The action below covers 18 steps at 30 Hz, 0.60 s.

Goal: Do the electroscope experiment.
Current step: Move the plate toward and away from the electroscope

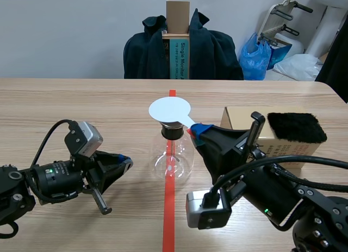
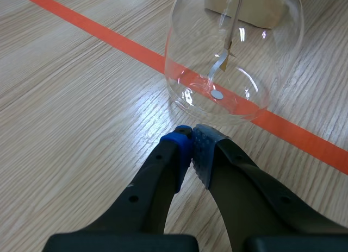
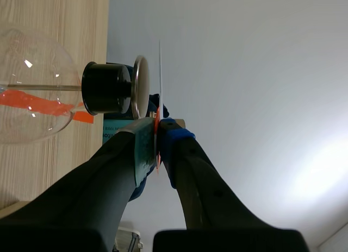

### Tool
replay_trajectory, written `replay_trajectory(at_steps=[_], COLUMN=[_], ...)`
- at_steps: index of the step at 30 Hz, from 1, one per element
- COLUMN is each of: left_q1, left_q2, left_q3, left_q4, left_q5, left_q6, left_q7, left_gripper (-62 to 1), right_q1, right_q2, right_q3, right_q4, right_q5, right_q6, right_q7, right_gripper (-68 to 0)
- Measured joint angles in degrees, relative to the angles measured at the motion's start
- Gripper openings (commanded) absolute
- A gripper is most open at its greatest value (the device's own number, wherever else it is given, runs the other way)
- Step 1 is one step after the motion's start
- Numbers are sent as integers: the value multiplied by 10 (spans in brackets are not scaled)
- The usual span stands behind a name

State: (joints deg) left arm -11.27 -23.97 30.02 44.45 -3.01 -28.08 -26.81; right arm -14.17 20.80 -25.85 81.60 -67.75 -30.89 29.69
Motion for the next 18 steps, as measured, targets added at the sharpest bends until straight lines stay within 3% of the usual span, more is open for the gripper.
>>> replay_trajectory(at_steps=[18], left_q1=[0], left_q2=[0], left_q3=[0], left_q4=[0], left_q5=[0], left_q6=[0], left_q7=[4], left_gripper=[-581], right_q1=[0], right_q2=[0], right_q3=[0], right_q4=[0], right_q5=[0], right_q6=[0], right_q7=[-164], right_gripper=[-669])
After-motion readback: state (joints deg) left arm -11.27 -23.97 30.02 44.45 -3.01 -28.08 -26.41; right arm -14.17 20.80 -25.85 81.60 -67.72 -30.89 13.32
